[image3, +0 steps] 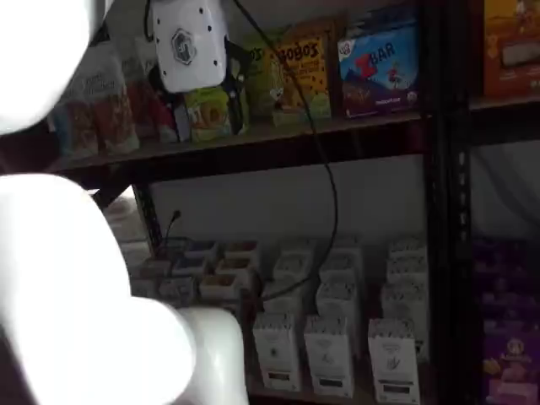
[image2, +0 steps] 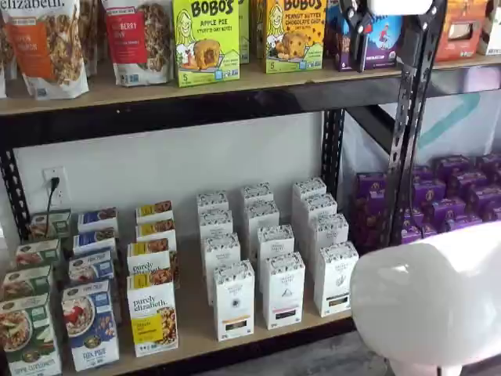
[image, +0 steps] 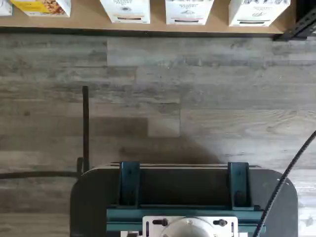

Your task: Pick up the white box with a green strip in the middle, on the bottom shelf, the sixth box from the left

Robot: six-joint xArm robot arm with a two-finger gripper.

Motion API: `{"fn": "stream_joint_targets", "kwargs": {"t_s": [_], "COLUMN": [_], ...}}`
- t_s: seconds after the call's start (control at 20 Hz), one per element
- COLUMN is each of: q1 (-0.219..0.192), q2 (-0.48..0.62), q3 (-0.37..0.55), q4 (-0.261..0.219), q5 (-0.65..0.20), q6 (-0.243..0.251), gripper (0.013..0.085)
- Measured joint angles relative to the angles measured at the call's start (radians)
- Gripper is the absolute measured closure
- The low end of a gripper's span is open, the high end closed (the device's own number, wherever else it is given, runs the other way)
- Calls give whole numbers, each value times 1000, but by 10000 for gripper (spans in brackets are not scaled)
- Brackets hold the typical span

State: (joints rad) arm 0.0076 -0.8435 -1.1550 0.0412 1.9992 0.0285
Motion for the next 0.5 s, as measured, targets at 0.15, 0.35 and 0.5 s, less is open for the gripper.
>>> {"fn": "stream_joint_targets", "kwargs": {"t_s": [0.15, 0.35, 0.5], "q1": [-38, -50, -42], "q2": [-8, -3, -10], "q3": [8, 15, 46], "q4": [42, 57, 41], "q5": [-12, -7, -29], "q6": [-20, -26, -27], "gripper": [130, 130, 130]}}
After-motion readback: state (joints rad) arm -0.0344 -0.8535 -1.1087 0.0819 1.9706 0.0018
